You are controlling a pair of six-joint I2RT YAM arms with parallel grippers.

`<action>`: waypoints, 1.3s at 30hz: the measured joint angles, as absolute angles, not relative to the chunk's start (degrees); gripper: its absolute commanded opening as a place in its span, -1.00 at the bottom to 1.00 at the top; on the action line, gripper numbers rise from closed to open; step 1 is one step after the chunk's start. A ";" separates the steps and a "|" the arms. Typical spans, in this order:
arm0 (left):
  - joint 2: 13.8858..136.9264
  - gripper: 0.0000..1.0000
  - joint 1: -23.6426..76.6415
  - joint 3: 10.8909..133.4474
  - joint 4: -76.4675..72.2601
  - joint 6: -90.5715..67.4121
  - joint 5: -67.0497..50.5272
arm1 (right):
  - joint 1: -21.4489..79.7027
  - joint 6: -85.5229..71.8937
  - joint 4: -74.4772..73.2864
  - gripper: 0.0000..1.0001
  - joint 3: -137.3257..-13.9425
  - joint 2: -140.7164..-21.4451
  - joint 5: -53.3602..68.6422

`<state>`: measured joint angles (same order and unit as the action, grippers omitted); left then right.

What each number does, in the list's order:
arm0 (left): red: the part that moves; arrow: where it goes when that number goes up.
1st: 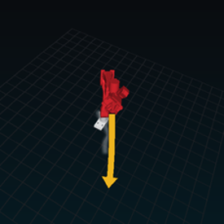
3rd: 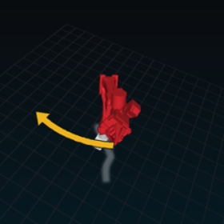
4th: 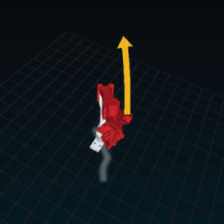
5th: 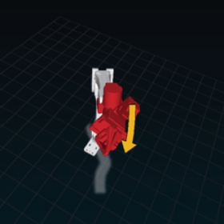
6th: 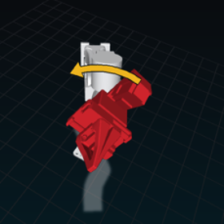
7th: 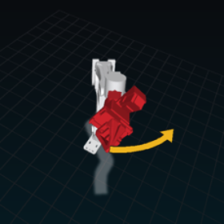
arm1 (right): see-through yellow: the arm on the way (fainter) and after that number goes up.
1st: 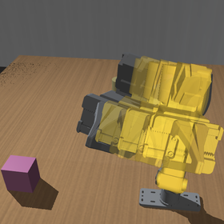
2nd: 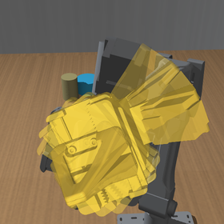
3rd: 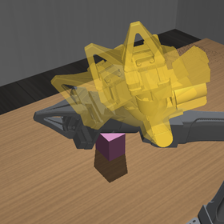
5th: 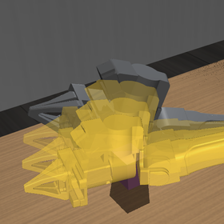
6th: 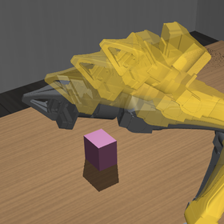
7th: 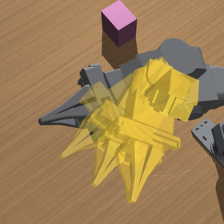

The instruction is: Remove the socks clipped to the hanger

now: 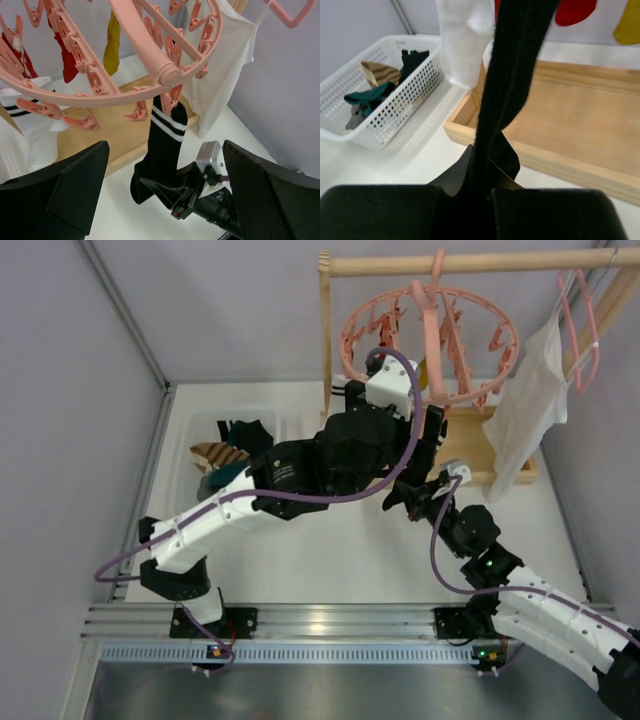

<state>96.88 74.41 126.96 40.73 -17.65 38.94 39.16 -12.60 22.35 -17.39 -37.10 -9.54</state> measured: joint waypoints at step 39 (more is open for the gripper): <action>107.04 0.43 68.97 127.74 40.80 -16.19 49.95 | 59.00 -9.69 27.92 -1.00 -22.04 -49.87 -27.92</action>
